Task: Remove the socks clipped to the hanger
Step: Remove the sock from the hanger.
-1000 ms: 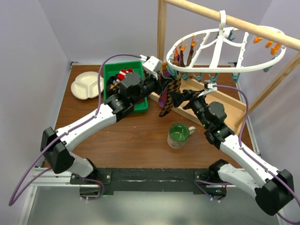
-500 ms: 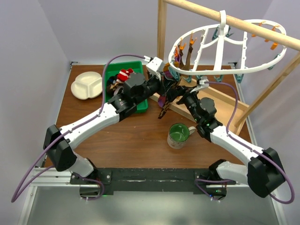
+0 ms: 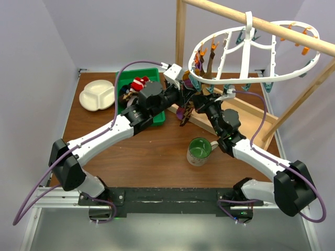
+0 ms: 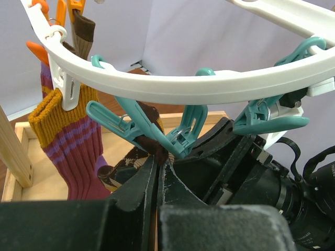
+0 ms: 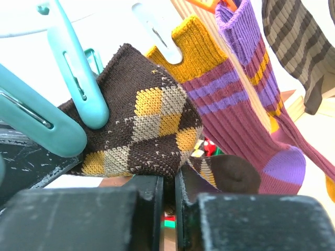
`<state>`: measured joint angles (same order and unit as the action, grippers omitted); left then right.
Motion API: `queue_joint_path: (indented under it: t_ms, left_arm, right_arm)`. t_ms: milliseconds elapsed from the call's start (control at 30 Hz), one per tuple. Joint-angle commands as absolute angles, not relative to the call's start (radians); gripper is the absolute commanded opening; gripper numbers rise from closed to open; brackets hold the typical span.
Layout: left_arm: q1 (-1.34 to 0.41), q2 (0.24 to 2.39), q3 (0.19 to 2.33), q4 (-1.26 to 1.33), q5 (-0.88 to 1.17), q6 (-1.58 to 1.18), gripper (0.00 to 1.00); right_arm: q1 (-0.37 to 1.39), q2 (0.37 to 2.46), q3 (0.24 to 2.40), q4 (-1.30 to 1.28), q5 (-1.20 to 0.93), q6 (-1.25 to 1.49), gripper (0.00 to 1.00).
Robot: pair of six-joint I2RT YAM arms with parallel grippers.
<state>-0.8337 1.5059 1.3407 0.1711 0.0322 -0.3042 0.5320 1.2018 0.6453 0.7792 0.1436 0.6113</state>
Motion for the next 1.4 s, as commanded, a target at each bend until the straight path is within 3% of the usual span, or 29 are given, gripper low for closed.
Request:
queue_joint_path:
  t_ms: [0, 100, 333, 400, 767, 900, 1367]
  left_arm:
    - [-0.845, 1.494, 1.359, 0.198, 0.016, -0.321, 0.00]
    - [-0.845, 1.486, 1.351, 0.189, -0.033, -0.322, 0.00]
    - [-0.836, 1.437, 1.333, 0.169, -0.110, -0.307, 0.31]
    - [-0.830, 1.422, 1.336, 0.161, -0.112, -0.311, 0.34]
    - [-0.655, 1.430, 1.301, 0.230, 0.181, -0.483, 0.39]
    - [-0.635, 1.462, 1.331, 0.267, 0.238, -0.502, 0.43]
    - [-0.635, 1.546, 1.384, 0.321, 0.330, -0.525, 0.45]
  right_arm:
    - [0.532, 1.180, 0.634, 0.836, 0.178, 0.626, 0.00]
    - [0.534, 1.169, 0.634, 0.827, 0.125, 0.623, 0.00]
    - [0.532, 1.173, 0.604, 0.821, 0.042, 0.653, 0.00]
    - [0.528, 1.178, 0.598, 0.828, 0.034, 0.667, 0.00]
    - [0.506, 1.206, 0.621, 0.804, 0.003, 0.684, 0.00]
    - [0.506, 1.210, 0.629, 0.795, -0.017, 0.681, 0.00]
    - [0.506, 1.221, 0.655, 0.759, -0.015, 0.672, 0.00]
